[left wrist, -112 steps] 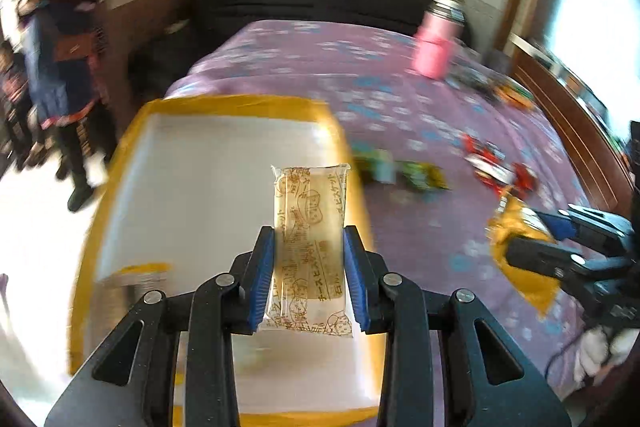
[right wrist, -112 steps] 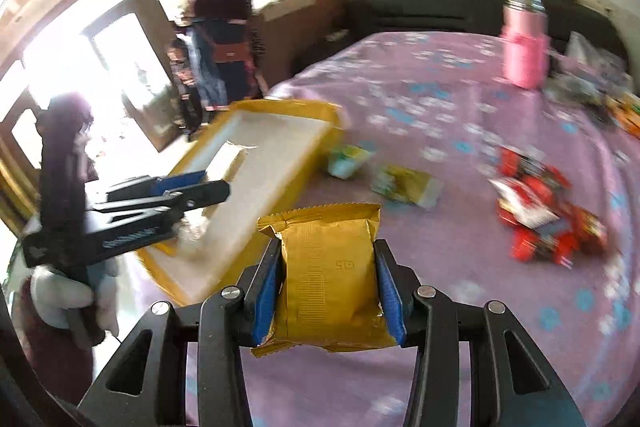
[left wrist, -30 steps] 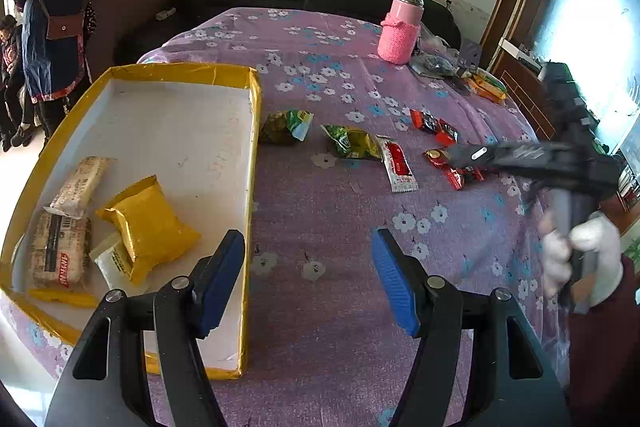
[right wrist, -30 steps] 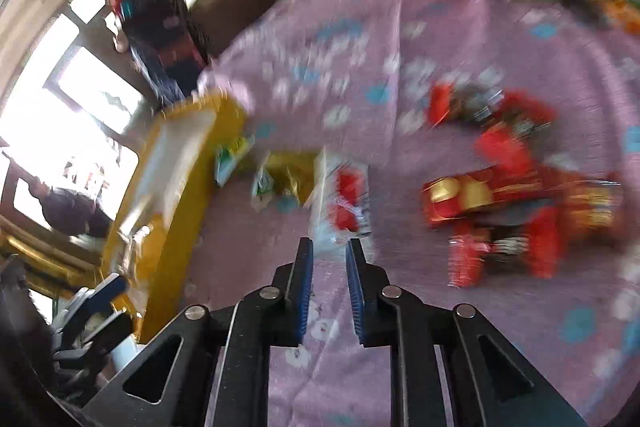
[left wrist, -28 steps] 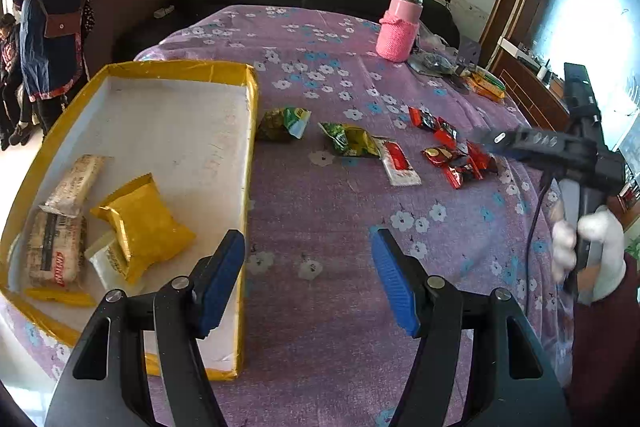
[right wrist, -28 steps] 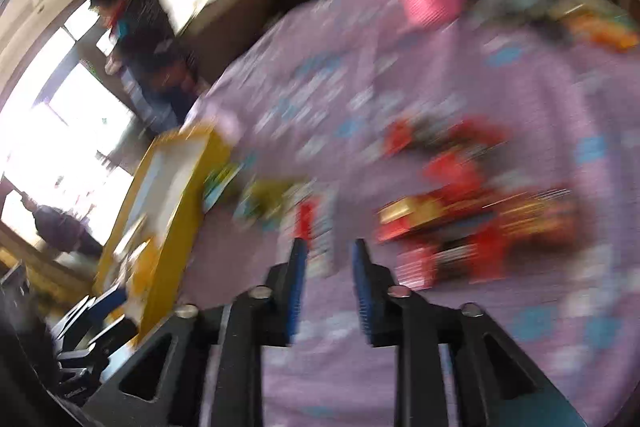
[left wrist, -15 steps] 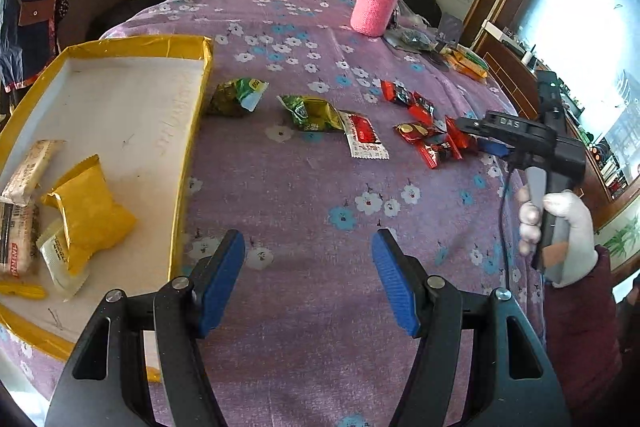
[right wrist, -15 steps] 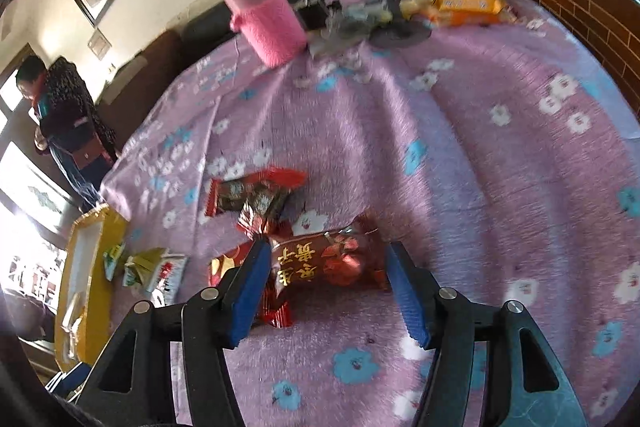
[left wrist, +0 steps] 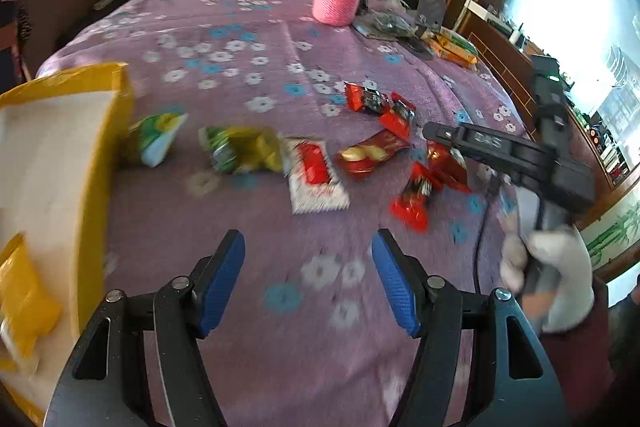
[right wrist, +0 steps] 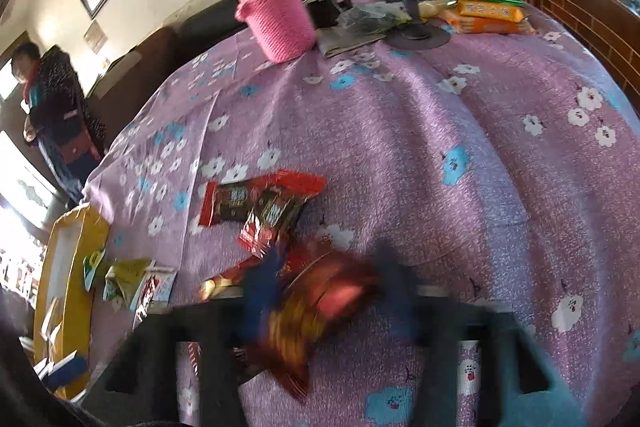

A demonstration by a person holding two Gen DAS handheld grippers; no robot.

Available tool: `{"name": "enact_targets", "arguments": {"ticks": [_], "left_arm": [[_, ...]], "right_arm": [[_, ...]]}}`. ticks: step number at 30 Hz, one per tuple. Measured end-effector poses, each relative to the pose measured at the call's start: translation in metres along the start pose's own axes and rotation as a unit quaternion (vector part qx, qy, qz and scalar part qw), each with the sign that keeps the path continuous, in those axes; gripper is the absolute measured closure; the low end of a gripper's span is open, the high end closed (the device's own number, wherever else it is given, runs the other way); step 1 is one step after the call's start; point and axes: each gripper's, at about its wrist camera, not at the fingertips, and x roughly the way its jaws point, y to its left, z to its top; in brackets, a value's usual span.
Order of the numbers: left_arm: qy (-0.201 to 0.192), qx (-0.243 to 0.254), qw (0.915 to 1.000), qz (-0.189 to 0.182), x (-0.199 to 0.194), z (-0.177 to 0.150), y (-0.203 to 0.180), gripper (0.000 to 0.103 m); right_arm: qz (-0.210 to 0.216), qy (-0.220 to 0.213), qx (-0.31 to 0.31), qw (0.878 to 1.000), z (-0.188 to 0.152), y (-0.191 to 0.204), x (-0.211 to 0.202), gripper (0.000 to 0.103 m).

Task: Organize snacks
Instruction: 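Grasp the white-red sauce packet with the left tool while the right tool grasps a red candy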

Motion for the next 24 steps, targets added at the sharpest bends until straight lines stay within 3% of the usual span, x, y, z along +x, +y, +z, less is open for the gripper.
{"name": "enact_targets", "arguments": {"ticks": [1, 3, 5, 7, 8, 11, 12, 13, 14, 15, 16, 18, 24], "left_arm": [[0.005, 0.002, 1.0, -0.006, 0.01, 0.007, -0.002, 0.038], [0.012, 0.005, 0.9998, -0.012, 0.024, 0.016, -0.003, 0.039], [0.02, 0.009, 0.9997, -0.006, 0.037, 0.023, -0.005, 0.046], [0.032, 0.012, 0.9994, 0.001, 0.051, 0.029, -0.006, 0.047], [0.033, 0.014, 0.9993, 0.006, 0.056, 0.032, -0.007, 0.047], [0.024, 0.034, 0.9988, 0.026, 0.062, 0.038, -0.013, 0.049], [0.025, 0.042, 0.9983, 0.032, 0.064, 0.039, -0.015, 0.052], [0.024, 0.05, 0.9977, 0.039, 0.065, 0.039, -0.017, 0.069], [0.023, 0.057, 0.9971, 0.046, 0.065, 0.038, -0.017, 0.075], [0.022, 0.059, 0.997, 0.044, 0.064, 0.037, -0.018, 0.076], [0.022, 0.058, 0.9976, 0.032, 0.062, 0.036, -0.015, 0.079], [0.021, 0.048, 0.9983, 0.023, 0.059, 0.035, -0.01, 0.08], [0.016, 0.027, 0.9994, 0.015, 0.046, 0.029, 0.001, 0.08]], "right_arm": [[0.01, -0.001, 0.004, 1.0, 0.0, -0.003, -0.001, 0.066], [0.032, -0.001, 0.009, 0.999, 0.002, -0.006, -0.004, 0.08], [0.033, -0.007, 0.005, 0.999, 0.002, -0.005, -0.008, 0.089], [0.038, -0.001, 0.008, 0.999, 0.002, -0.006, -0.007, 0.092], [0.04, 0.002, 0.009, 0.999, 0.002, -0.007, -0.007, 0.1], [0.06, 0.013, 0.029, 0.998, 0.002, -0.015, -0.005, 0.1], [0.07, 0.016, 0.036, 0.997, 0.003, -0.018, -0.005, 0.095], [0.08, 0.018, 0.047, 0.996, 0.003, -0.023, -0.005, 0.094], [0.088, 0.024, 0.062, 0.994, 0.004, -0.029, -0.004, 0.092], [0.09, 0.029, 0.066, 0.993, 0.004, -0.031, -0.004, 0.082], [0.092, 0.032, 0.07, 0.993, 0.004, -0.033, -0.006, 0.066], [0.079, 0.029, 0.066, 0.994, 0.004, -0.032, -0.01, 0.052], [0.004, 0.042, 0.021, 0.999, -0.007, -0.008, -0.012, 0.051]]}}
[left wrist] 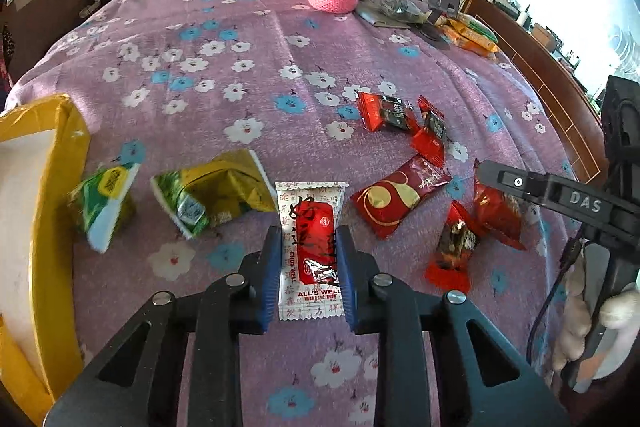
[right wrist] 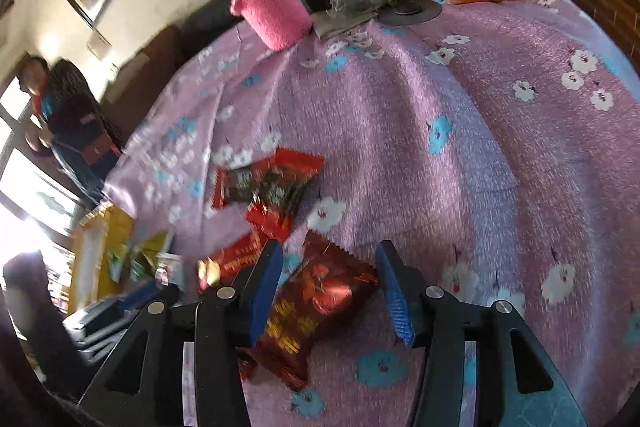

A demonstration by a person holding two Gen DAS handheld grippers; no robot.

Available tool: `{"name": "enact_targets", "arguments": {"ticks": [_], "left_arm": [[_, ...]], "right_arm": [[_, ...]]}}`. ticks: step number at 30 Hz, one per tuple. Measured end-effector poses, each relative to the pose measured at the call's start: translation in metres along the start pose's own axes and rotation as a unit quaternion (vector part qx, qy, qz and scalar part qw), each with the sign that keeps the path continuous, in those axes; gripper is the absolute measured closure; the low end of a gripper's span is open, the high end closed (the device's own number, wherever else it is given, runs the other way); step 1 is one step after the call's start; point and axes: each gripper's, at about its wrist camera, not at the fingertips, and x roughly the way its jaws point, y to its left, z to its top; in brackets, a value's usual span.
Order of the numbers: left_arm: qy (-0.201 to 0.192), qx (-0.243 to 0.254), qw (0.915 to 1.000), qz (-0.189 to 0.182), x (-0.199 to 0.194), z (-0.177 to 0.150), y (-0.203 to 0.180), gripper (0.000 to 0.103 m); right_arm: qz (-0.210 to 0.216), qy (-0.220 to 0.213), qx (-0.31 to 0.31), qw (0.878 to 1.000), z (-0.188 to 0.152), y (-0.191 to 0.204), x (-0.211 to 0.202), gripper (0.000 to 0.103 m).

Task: Organize snacks
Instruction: 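Grasp the white-red sauce packet with the left tool while the right tool grasps a red candy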

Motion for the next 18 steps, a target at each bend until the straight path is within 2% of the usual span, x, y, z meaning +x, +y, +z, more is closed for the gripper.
{"name": "enact_targets", "arguments": {"ticks": [6, 7, 9, 11, 15, 18], "left_arm": [[-0.008, -0.005, 1.0, 0.004, -0.006, -0.006, -0.002, 0.08], [-0.011, -0.005, 0.9999, 0.004, -0.008, -0.007, -0.003, 0.08], [-0.017, -0.005, 0.9998, 0.004, -0.012, -0.009, -0.004, 0.08], [-0.028, -0.007, 0.9996, 0.003, -0.02, -0.013, -0.005, 0.08], [-0.038, -0.019, 0.999, -0.01, -0.033, -0.018, -0.002, 0.08], [-0.051, -0.028, 0.9982, -0.013, -0.047, -0.024, 0.004, 0.08]], "right_arm": [[-0.057, -0.002, -0.016, 0.998, -0.01, 0.01, -0.002, 0.045], [-0.057, -0.002, -0.017, 0.998, -0.01, 0.01, -0.003, 0.045], [-0.027, -0.016, 0.007, 0.999, -0.005, 0.0, -0.011, 0.045], [-0.03, -0.028, 0.032, 0.999, 0.0, -0.015, -0.02, 0.043], [-0.003, -0.002, 0.059, 0.998, 0.001, -0.03, -0.022, 0.041], [-0.006, 0.009, 0.03, 0.999, -0.005, -0.015, -0.016, 0.042]]}}
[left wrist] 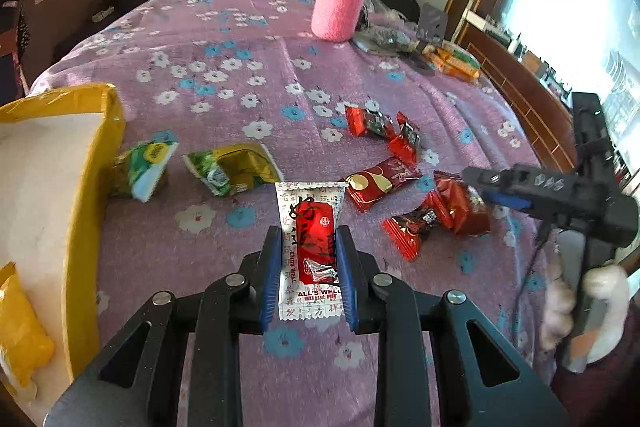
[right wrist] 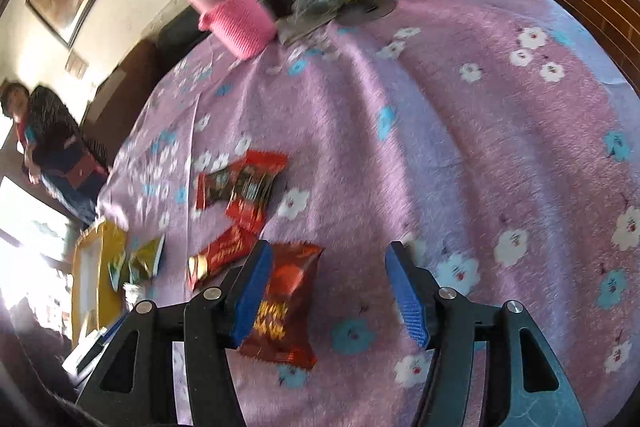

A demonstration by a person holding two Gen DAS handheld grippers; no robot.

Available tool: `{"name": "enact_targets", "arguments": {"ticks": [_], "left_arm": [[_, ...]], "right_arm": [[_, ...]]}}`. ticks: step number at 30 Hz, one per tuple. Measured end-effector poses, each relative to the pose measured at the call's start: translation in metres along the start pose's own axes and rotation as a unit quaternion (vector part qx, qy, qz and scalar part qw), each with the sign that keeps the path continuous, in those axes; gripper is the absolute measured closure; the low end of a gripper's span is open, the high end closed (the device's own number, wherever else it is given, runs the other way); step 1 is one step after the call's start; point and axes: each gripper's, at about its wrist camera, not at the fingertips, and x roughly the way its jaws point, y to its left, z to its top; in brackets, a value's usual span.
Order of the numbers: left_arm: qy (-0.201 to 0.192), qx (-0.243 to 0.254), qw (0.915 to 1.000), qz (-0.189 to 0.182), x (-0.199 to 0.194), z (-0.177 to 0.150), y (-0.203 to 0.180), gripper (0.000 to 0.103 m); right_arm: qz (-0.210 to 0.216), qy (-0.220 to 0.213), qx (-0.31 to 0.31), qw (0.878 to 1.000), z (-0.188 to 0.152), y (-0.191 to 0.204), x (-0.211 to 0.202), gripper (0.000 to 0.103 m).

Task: Organize snacks
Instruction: 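Grasp the white-red sauce packet with the left tool while the right tool grasps a red candy, then carry both packets over the yellow tray and open both tools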

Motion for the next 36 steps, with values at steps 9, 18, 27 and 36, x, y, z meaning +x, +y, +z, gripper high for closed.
{"name": "enact_targets", "arguments": {"ticks": [9, 18, 27, 36], "left_arm": [[-0.031, -0.017, 0.9993, 0.011, -0.045, -0.019, 0.027, 0.08], [-0.076, -0.07, 0.9946, 0.015, -0.095, -0.037, 0.077, 0.079], [-0.079, -0.14, 0.9861, 0.042, -0.117, -0.072, 0.139, 0.079], [-0.058, -0.178, 0.9807, 0.056, -0.114, -0.092, 0.177, 0.079]], "right_arm": [[-0.061, -0.017, -0.084, 0.994, -0.027, 0.046, 0.011, 0.07], [-0.032, -0.063, -0.078, 0.994, -0.041, 0.057, -0.033, 0.071], [0.078, -0.065, -0.195, 0.976, -0.073, 0.166, -0.061, 0.072], [0.144, 0.02, -0.303, 0.942, -0.127, 0.295, -0.015, 0.072]]}}
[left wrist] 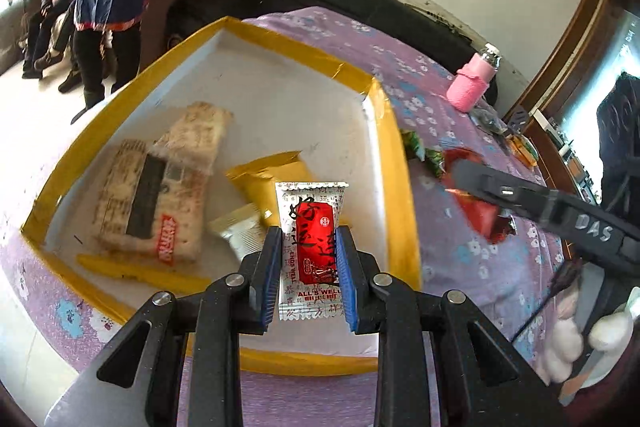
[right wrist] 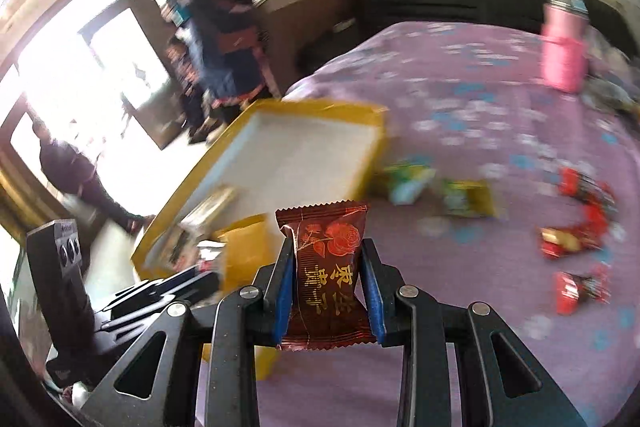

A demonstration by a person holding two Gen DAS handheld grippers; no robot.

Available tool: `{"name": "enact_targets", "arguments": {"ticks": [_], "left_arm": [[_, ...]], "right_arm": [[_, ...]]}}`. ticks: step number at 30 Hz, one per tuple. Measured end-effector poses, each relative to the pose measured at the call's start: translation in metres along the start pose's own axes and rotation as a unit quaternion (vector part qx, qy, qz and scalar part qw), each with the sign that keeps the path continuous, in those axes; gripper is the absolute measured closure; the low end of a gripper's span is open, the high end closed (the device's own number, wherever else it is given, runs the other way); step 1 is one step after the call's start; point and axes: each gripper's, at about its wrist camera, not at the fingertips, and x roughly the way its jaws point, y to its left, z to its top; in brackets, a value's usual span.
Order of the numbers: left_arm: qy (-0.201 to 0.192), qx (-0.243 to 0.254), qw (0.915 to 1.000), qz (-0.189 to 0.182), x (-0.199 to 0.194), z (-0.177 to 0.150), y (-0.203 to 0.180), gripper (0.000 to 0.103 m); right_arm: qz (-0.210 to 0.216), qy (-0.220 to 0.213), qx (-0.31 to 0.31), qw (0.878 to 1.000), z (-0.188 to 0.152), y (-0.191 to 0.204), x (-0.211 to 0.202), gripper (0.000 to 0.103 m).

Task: Organize snacks
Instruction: 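Carry both packets over the yellow tray and open both tools, then withdraw both tools from the tray toward the remaining red candies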

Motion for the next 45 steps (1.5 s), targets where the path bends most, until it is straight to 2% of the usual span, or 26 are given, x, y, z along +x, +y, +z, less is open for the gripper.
{"name": "enact_targets", "arguments": {"ticks": [8, 15, 18, 20, 22, 25, 30, 32, 34, 35, 37, 41, 45], "left_arm": [[0.001, -0.009, 0.9998, -0.018, 0.002, -0.001, 0.013, 0.078], [-0.02, -0.037, 0.9987, -0.028, -0.013, 0.002, 0.029, 0.077], [-0.038, -0.054, 0.9975, -0.024, -0.021, 0.004, 0.034, 0.067], [-0.05, -0.061, 0.9968, -0.012, -0.028, 0.006, 0.034, 0.05], [-0.061, -0.065, 0.996, 0.001, -0.036, 0.006, 0.032, 0.04], [-0.074, -0.068, 0.9949, -0.011, -0.044, 0.006, 0.027, 0.037], [-0.071, -0.068, 0.9943, -0.042, -0.049, 0.004, 0.015, 0.037], [-0.064, -0.058, 0.995, -0.051, -0.048, 0.003, 0.004, 0.037], [-0.052, -0.046, 0.9962, -0.052, -0.046, 0.002, -0.007, 0.037], [-0.047, -0.036, 0.9968, -0.053, -0.044, 0.002, -0.014, 0.037], [-0.039, -0.017, 0.9976, -0.054, -0.042, 0.002, -0.028, 0.037], [-0.031, -0.003, 0.9981, -0.053, -0.038, 0.005, -0.046, 0.037], [-0.021, 0.01, 0.9983, -0.054, -0.03, 0.003, -0.06, 0.037]], "right_arm": [[-0.006, 0.059, -0.024, 0.998, 0.004, 0.034, 0.065, 0.072], [-0.016, 0.073, -0.03, 0.997, -0.001, 0.037, 0.079, 0.069], [-0.012, 0.073, -0.031, 0.997, -0.001, 0.038, 0.079, 0.069], [-0.006, 0.072, -0.034, 0.997, -0.001, 0.041, 0.078, 0.066], [0.001, 0.066, -0.031, 0.997, -0.001, 0.042, 0.074, 0.064], [0.01, 0.056, -0.028, 0.998, -0.001, 0.041, 0.063, 0.064], [0.011, 0.019, -0.019, 1.0, -0.005, 0.029, 0.035, 0.063], [-0.003, -0.005, -0.014, 1.0, -0.008, 0.019, 0.022, 0.056], [-0.015, -0.039, -0.01, 0.999, -0.012, 0.003, 0.008, 0.045], [-0.02, -0.047, -0.009, 0.999, -0.015, -0.002, 0.003, 0.043], [-0.036, -0.051, 0.005, 0.998, -0.018, -0.025, -0.005, 0.043], [-0.043, -0.047, 0.073, 0.995, -0.026, -0.089, -0.026, 0.043], [-0.078, -0.063, 0.141, 0.985, -0.037, -0.157, -0.054, 0.043]]}}
